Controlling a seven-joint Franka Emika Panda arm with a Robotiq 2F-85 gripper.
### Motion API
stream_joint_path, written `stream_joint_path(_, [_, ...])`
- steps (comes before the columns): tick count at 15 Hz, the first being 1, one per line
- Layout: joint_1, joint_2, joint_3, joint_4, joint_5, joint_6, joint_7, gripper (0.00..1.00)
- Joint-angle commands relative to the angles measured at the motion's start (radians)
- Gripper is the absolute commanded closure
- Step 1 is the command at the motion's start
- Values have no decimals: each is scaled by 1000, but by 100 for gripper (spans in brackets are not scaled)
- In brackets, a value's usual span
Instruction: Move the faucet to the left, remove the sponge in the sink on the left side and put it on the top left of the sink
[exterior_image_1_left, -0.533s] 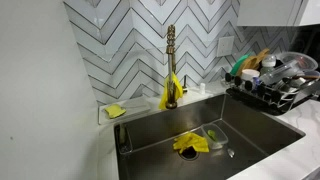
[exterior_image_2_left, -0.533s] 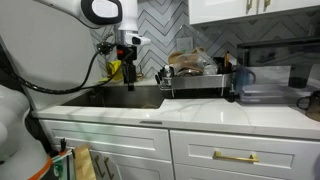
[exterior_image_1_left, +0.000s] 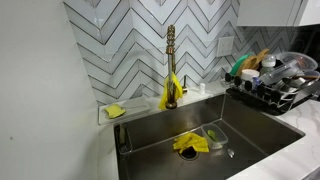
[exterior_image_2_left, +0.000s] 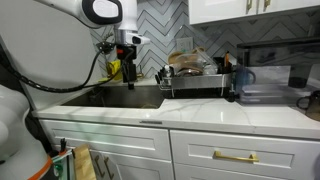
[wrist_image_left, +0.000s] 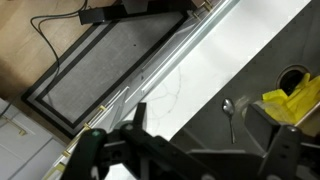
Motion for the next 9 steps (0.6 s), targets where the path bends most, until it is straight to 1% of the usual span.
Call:
stream_joint_path(1, [100,95,76,105,73,-49,-42,0])
stream_joint_path(6, [248,242,220,298,180,-111,-50,0])
stream_joint_path(9, [303,336,277,421,205,-153,-83,0])
